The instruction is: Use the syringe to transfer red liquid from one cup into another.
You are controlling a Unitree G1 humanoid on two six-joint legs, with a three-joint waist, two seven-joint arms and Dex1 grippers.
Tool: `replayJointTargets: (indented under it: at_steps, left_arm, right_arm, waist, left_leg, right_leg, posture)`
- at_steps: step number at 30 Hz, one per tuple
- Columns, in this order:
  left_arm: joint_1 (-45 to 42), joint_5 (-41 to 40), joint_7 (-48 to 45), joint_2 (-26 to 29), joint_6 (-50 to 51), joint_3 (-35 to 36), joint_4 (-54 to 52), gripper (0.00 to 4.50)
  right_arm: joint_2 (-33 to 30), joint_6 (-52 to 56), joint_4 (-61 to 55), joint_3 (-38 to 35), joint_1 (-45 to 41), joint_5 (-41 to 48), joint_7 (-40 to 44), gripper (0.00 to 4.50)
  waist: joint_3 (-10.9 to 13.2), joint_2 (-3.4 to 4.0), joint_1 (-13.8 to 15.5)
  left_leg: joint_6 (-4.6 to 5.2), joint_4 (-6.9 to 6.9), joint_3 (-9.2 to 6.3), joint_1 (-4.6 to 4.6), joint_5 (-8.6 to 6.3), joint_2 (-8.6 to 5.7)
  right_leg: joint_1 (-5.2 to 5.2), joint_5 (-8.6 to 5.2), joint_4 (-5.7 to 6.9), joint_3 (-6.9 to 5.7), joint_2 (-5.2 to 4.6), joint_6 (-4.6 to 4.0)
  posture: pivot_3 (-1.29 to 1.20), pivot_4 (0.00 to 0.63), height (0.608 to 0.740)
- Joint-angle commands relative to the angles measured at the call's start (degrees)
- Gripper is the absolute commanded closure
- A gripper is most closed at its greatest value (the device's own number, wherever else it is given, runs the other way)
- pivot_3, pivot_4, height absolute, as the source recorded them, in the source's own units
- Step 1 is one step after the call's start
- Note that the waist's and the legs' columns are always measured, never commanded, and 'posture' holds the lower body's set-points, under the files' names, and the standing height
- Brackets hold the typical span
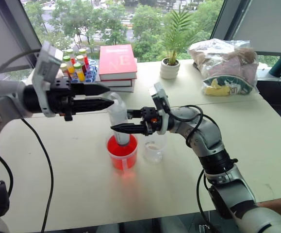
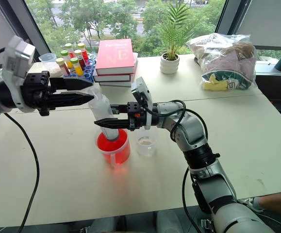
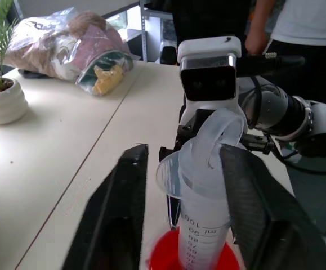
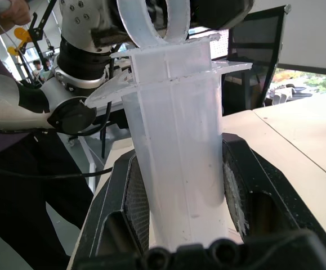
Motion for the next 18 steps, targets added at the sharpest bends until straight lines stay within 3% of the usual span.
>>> replayJointTargets:
  at_steps: [1, 18]
  left_arm:
    - [0.01, 2.16, -0.27, 0.45, -2.47, 0.53, -0.54, 4.39]
    - [-2.20, -1.83, 5.17, -4.44, -0.23, 0.63, -3.37, 4.46]
  right_arm:
    - [0.19, 0.06, -2.89, -0.70, -0.49, 0.60, 0.12, 3.06]
    - [-0.38, 2.64, -4.59, -0.60, -0.12, 1.18, 0.95, 3.06]
  waist:
    - [0.00, 0.00, 0.05]
    - [0.00, -0.01, 0.05]
  left_leg:
    - [0.00, 0.00, -0.01, 0.00, 0.00, 0.00]
    - [0.00, 0.00, -0.02, 0.02, 0.00, 0.01]
  right_leg:
    - [0.00, 0.00, 0.00, 0.00, 0.00, 0.00]
    - [0.00, 0.00, 0.04, 0.00, 0.00, 0.01]
  posture:
    - [0.00, 0.150, 0.740]
    - [0.00, 0.150, 0.740]
